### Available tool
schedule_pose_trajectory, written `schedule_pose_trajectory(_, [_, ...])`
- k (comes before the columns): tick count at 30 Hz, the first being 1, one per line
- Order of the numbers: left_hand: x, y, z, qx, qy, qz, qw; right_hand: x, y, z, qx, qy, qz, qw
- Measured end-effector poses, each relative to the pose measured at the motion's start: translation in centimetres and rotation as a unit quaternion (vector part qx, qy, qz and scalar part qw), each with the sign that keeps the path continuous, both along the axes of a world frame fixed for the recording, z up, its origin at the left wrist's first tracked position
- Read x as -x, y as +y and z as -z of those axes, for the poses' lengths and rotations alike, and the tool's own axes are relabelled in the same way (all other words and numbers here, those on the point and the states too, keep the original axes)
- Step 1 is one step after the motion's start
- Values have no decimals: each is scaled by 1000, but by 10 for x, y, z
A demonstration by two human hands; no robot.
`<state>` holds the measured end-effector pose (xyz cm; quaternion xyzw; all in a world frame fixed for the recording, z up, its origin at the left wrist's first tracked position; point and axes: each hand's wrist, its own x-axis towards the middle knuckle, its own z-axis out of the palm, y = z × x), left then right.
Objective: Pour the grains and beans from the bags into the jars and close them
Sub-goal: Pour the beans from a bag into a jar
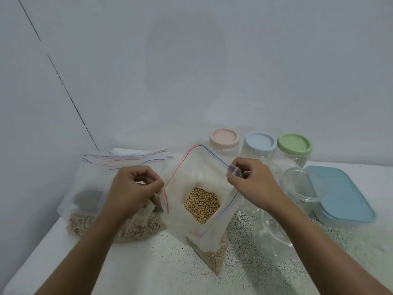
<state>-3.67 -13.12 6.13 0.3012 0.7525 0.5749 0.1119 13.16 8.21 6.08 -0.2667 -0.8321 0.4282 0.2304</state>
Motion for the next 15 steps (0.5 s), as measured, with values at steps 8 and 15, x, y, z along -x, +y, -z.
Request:
schedule_pose_trajectory(8, [10, -32, -4, -38, -16, 98, 994, -8, 5, -9, -47, -44, -21, 998])
schedule_pose_trajectory(15, [2, -19, -7, -24, -19, 177, 984, 12, -7, -25, -124, -25, -60, 990])
